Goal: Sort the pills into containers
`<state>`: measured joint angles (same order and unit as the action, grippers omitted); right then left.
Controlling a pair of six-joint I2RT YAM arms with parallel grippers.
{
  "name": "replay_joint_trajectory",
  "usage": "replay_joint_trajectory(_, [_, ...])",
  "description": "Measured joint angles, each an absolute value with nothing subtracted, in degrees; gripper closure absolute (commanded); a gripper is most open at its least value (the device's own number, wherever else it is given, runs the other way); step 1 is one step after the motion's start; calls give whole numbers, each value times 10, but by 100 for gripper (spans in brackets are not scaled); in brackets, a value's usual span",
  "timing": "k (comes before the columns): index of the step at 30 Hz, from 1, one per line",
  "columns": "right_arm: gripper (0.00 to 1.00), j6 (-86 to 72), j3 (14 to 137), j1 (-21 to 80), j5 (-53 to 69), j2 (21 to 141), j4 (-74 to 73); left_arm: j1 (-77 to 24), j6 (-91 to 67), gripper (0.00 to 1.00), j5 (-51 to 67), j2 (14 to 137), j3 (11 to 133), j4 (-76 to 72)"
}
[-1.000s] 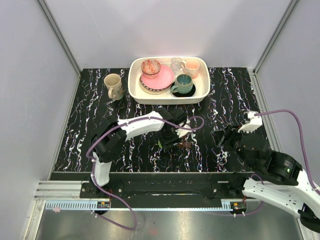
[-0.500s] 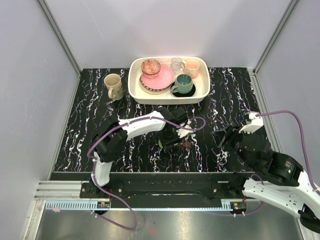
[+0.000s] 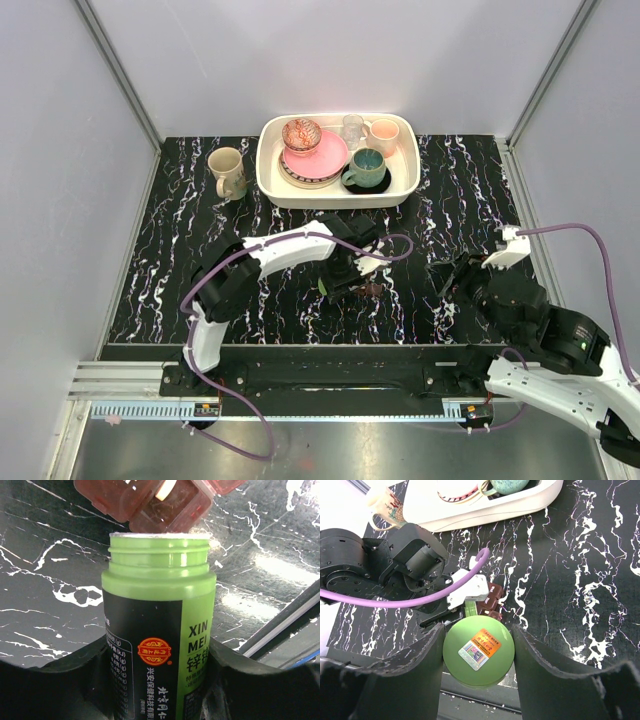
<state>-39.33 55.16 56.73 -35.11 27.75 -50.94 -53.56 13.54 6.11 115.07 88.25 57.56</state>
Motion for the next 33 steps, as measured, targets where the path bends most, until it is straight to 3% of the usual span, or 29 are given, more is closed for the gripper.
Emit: replay_joint_trajectory(33, [100, -421, 547, 567, -373, 219, -531, -541, 137, 100, 56, 1174, 919, 619])
